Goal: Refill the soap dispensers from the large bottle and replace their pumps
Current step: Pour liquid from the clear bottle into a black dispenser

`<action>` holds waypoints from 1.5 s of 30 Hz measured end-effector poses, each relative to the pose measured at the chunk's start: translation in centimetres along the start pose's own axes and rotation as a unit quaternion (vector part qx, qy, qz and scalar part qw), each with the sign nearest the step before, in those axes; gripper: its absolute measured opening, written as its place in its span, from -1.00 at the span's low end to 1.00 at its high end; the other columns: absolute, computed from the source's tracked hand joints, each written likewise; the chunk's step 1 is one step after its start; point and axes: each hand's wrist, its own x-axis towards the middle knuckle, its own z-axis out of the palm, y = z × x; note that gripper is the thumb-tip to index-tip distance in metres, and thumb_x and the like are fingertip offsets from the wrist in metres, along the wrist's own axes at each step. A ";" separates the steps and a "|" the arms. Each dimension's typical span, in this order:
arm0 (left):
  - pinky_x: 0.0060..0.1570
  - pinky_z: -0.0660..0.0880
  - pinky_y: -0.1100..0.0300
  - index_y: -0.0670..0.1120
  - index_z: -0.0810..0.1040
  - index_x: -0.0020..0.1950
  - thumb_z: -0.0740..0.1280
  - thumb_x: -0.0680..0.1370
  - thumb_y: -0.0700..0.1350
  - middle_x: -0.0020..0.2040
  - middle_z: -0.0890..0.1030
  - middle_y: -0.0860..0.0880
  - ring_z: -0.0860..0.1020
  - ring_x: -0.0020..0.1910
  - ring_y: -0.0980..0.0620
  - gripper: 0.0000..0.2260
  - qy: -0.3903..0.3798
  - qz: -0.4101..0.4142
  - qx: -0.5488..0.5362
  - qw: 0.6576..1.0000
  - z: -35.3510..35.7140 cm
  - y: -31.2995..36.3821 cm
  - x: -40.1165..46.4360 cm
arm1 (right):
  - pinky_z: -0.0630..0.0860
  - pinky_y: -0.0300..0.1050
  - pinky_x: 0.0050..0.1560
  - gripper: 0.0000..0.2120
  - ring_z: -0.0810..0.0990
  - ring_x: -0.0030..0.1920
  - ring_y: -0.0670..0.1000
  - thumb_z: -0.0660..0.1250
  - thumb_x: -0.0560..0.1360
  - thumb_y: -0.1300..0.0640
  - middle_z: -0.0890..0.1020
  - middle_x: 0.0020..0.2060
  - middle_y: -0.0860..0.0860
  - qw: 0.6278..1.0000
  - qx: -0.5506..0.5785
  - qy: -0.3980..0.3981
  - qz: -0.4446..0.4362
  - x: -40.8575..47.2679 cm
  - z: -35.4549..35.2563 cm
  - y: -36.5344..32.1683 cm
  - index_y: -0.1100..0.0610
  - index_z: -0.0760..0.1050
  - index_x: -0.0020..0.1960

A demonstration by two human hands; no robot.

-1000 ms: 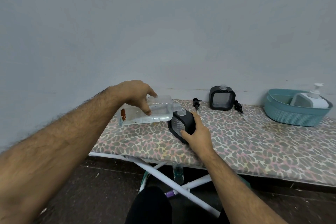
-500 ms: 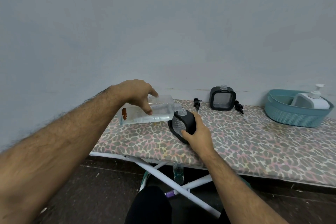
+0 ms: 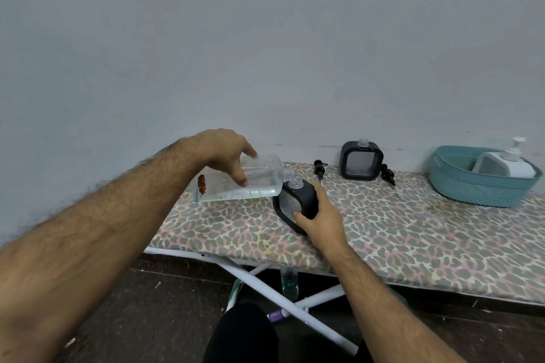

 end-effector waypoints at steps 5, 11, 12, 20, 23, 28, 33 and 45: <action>0.05 0.41 0.08 0.17 0.37 0.47 0.53 0.31 0.26 0.16 0.64 0.08 0.53 0.19 0.01 -0.23 0.001 0.000 -0.002 1.000 0.0 0.0 0.0 | 0.41 -0.47 -0.14 -0.27 0.56 -0.01 -0.14 0.48 0.42 0.11 0.57 0.08 -0.18 1.000 0.000 0.000 0.004 0.0 0.0 0.1 -0.16 0.21 0.47; 0.02 0.41 0.08 0.17 0.38 0.46 0.53 0.30 0.26 0.15 0.65 0.09 0.54 0.17 0.02 -0.24 0.001 0.002 -0.003 1.000 -0.1 -0.1 0.1 | 0.40 -0.52 -0.20 -0.31 0.57 -0.03 -0.16 0.47 0.41 0.10 0.56 0.05 -0.20 1.000 -0.004 -0.002 0.001 0.0 0.0 0.1 -0.18 0.24 0.43; 0.02 0.40 0.09 0.17 0.38 0.46 0.53 0.30 0.26 0.15 0.65 0.08 0.54 0.18 0.02 -0.23 0.002 0.003 -0.002 1.000 -0.1 -0.1 0.1 | 0.41 -0.51 -0.19 -0.32 0.58 -0.02 -0.16 0.47 0.41 0.10 0.57 0.05 -0.20 1.000 -0.004 -0.001 0.001 0.0 0.0 0.1 -0.18 0.25 0.42; 0.06 0.43 0.06 0.17 0.38 0.46 0.53 0.29 0.28 0.11 0.67 0.08 0.54 0.13 0.02 -0.22 -0.005 0.003 -0.003 1.000 -0.1 -0.2 0.5 | 0.53 -0.32 -0.04 -0.32 0.59 0.02 -0.12 0.47 0.41 0.10 0.59 0.10 -0.17 1.000 -0.002 0.002 -0.005 0.0 0.1 0.1 -0.16 0.26 0.43; 0.04 0.42 0.07 0.18 0.38 0.46 0.53 0.28 0.29 0.11 0.67 0.08 0.54 0.15 0.01 -0.22 -0.004 0.005 0.002 1.000 -0.1 -0.3 0.6 | 0.55 -0.29 -0.05 -0.32 0.60 0.01 -0.11 0.47 0.41 0.09 0.59 0.09 -0.17 1.000 -0.004 0.002 -0.005 0.1 0.0 0.1 -0.16 0.25 0.42; 0.00 0.39 0.08 0.18 0.38 0.46 0.53 0.28 0.29 0.12 0.67 0.09 0.54 0.16 0.02 -0.21 -0.003 0.004 0.002 1.000 -0.2 -0.3 0.8 | 0.56 -0.26 -0.02 -0.31 0.59 0.02 -0.11 0.47 0.41 0.10 0.59 0.10 -0.16 1.000 -0.002 0.001 -0.005 0.2 0.0 0.2 -0.15 0.25 0.44; -0.03 0.37 0.08 0.19 0.38 0.45 0.53 0.26 0.30 0.10 0.67 0.10 0.50 0.07 0.05 -0.20 -0.007 -0.002 0.001 1.000 -0.1 -0.4 1.0 | 0.54 -0.30 0.00 -0.28 0.59 0.03 -0.13 0.48 0.41 0.10 0.57 0.10 -0.19 1.000 0.003 0.001 -0.008 0.2 0.0 0.2 -0.14 0.23 0.47; 0.06 0.45 0.05 0.21 0.39 0.44 0.53 0.24 0.31 0.11 0.66 0.10 0.52 0.11 0.04 -0.21 -0.009 -0.002 0.007 1.000 -0.3 -0.4 1.2 | 0.39 -0.57 -0.27 -0.27 0.50 -0.13 -0.33 0.48 0.41 0.08 0.51 0.00 -0.27 1.000 -0.004 0.001 -0.008 0.0 0.0 0.1 -0.23 0.17 0.42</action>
